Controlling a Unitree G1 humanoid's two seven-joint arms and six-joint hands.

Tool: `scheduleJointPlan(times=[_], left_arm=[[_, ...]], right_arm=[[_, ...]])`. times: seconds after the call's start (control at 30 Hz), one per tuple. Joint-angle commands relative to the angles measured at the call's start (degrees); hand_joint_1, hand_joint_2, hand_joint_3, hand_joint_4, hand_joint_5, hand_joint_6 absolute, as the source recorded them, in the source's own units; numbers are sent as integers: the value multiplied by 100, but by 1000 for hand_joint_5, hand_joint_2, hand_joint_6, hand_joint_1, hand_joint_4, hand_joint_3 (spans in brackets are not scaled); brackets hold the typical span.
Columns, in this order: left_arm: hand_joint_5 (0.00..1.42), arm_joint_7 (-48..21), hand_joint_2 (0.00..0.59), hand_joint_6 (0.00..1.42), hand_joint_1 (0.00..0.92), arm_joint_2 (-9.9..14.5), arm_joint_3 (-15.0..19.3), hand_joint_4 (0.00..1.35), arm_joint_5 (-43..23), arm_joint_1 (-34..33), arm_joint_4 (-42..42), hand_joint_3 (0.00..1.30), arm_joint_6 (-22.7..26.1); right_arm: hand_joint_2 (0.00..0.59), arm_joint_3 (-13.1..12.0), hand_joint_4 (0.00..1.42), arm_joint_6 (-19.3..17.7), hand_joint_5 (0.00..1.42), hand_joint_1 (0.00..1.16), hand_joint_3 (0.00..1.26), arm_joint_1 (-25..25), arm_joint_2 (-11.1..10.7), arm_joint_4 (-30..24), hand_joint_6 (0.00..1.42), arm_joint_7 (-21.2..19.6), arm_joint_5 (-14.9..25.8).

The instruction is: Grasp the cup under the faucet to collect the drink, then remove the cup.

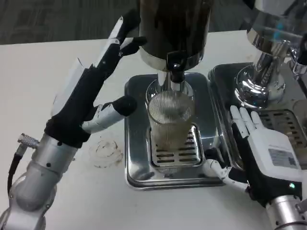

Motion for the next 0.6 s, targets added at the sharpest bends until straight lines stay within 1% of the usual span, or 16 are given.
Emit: scheduleJointPlan(times=[0.03, 0.2, 0.33, 0.47, 0.6], left_arm=[[214, -330, 0, 226, 0, -158, 83, 0, -74, -260, 93, 78, -38], [235, -533, 0, 238, 0, -337, 65, 26, 42, -584, 467, 106, -81], [239, -613, 0, 218, 0, -399, 67, 34, 156, -724, 671, 116, -147], [239, -888, 0, 218, 0, -450, 10, 64, 39, -844, 842, 133, -162], [289, -1086, 3, 267, 0, -493, 8, 112, -11, -803, 771, 164, -253]], right_arm=[[358, -45, 0, 1, 0, 434, 0, 112, 44, -52, 161, -111, 8], [365, -61, 0, -1, 0, 444, 0, 143, 91, -19, 176, -150, 45], [361, -54, 0, 19, 0, 451, 0, 197, 147, -39, 178, -212, 22], [359, -60, 0, 22, 0, 457, 0, 235, 180, -50, 173, -261, -11], [358, -84, 0, -20, 0, 461, 0, 230, 183, -39, 167, -266, 26]])
